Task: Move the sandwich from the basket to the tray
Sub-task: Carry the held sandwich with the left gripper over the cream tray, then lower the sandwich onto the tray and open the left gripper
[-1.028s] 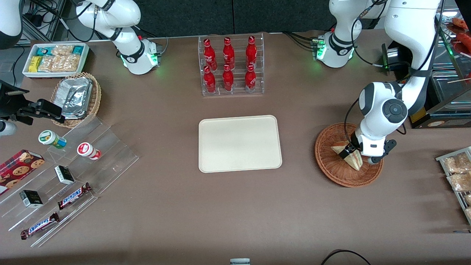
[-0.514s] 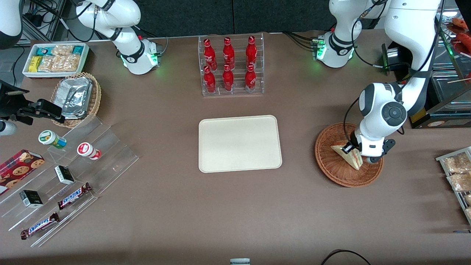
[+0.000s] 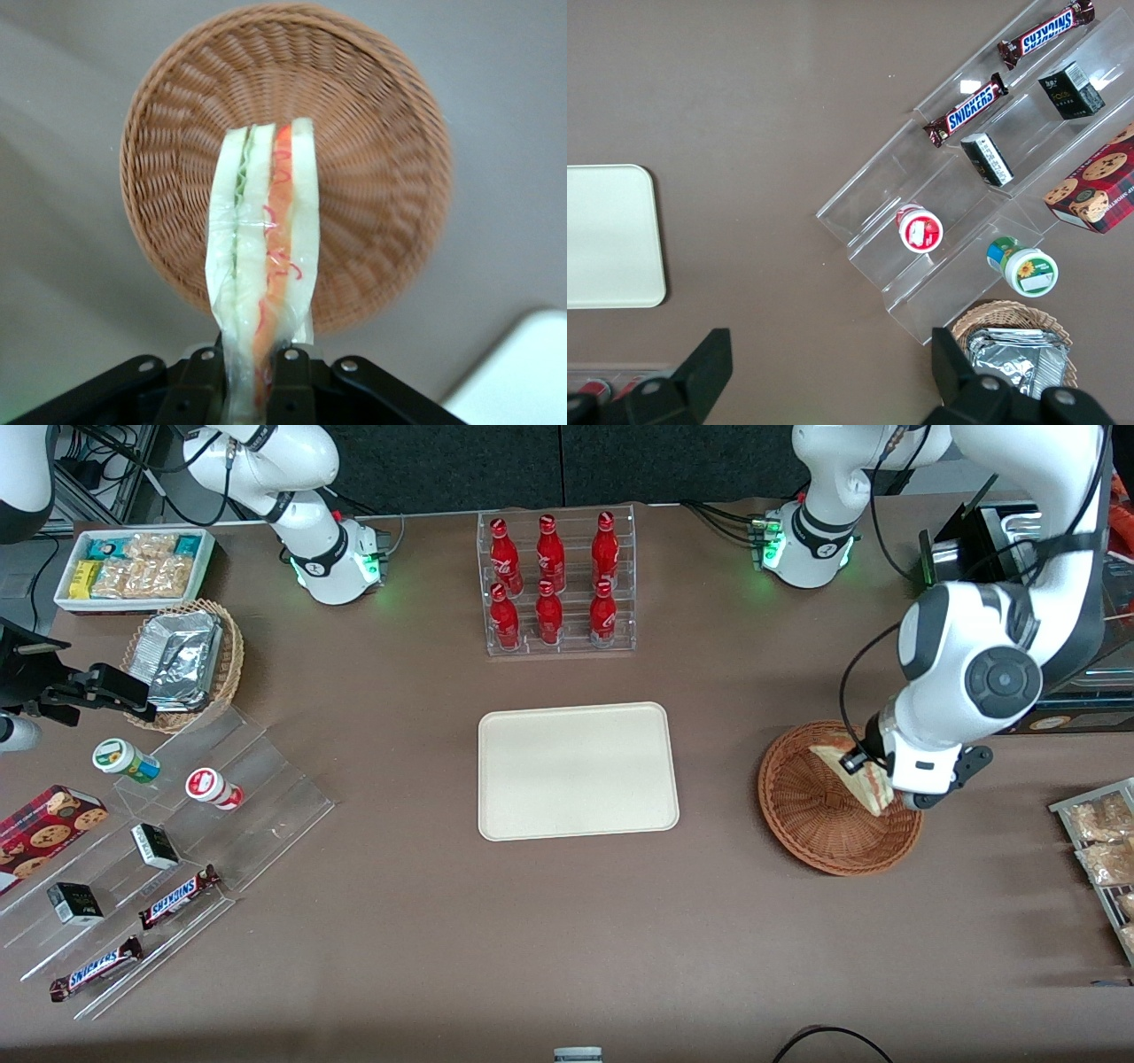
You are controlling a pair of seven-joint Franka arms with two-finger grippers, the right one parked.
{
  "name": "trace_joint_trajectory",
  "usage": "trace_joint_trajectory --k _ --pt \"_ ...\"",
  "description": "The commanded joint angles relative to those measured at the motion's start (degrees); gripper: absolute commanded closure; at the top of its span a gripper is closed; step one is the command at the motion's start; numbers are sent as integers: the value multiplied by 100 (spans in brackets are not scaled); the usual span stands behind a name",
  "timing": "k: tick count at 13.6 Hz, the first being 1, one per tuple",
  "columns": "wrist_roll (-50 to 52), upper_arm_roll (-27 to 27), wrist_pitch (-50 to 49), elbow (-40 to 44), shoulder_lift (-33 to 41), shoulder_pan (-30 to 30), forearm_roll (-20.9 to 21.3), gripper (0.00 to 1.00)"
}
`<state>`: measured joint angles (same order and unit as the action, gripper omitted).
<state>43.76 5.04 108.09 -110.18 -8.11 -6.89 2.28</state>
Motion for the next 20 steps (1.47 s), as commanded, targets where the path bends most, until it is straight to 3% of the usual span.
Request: trace_joint_trajectory --k 1,6,8,12,20 --pt "27 819 -490 549 -182 -67 53 100" --pt "98 2271 -438 1111 -822 -110 97 100" --pt "115 2326 -411 1549 -1357 -566 219 100" --pt "1106 2282 -193 2649 -2693 -1585 921 100" --pt "2163 2273 977 2659 -3548 -2123 1898 100"
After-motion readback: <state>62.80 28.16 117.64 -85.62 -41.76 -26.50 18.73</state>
